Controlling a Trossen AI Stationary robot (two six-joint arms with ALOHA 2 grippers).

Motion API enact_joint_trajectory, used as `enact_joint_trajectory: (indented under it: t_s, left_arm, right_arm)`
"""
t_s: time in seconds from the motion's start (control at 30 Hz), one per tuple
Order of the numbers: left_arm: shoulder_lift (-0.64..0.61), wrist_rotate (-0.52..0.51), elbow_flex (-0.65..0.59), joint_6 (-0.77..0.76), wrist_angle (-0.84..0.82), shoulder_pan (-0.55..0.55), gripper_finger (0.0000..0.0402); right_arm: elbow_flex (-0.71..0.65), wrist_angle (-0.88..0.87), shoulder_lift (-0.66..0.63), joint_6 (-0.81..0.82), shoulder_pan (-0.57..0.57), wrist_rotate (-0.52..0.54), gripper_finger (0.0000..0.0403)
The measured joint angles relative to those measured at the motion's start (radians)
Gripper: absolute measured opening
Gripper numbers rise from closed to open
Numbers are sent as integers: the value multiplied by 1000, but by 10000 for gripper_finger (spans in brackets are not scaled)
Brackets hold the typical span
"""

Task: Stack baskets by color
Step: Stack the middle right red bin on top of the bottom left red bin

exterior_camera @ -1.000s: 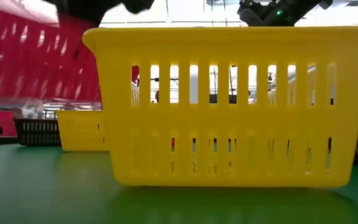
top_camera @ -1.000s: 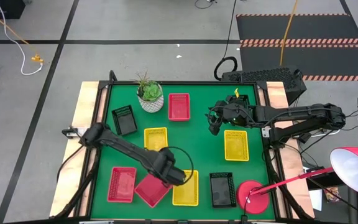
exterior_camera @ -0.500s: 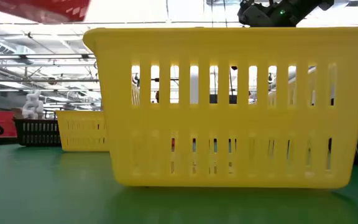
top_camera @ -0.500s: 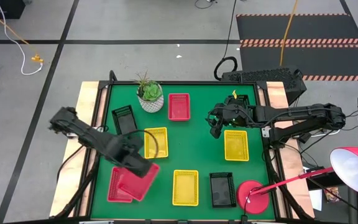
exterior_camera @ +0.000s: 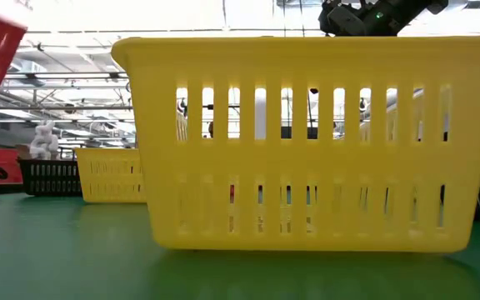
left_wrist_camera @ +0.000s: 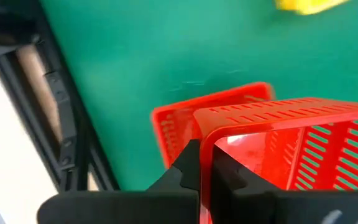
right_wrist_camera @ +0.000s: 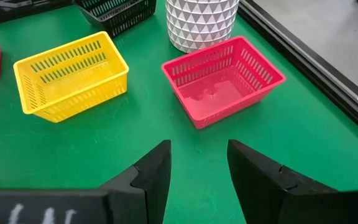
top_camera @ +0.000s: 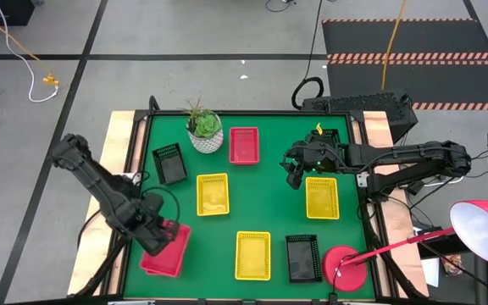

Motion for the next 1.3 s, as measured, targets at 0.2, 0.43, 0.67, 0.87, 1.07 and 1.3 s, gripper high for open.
enact_joint_trajectory:
  t_s: [0.2, 0.43, 0.67, 0.87, 1.07, 1.3]
  left_arm:
    - [-1, 41, -98, -17, 68, -1, 10]
    - [-1, 66, -155, -30, 116, 1, 12]
    - [-1, 67, -155, -20, 117, 9, 112]
    - [-7, 69, -155, 0, 116, 20, 194]
    - [-11, 69, -154, -17, 118, 20, 230]
    - [-11, 47, -157, -18, 114, 19, 157]
  right_arm:
    - [0, 0, 0, -1, 0, 0, 153]
    - [0, 0, 0, -2, 0, 0, 153]
    - [-29, 18, 1, -4, 0, 0, 153]
    - [-40, 72, 1, -21, -1, 0, 153]
    - [-40, 82, 0, -31, 1, -1, 153]
    - [-40, 82, 0, -32, 1, -1, 153]
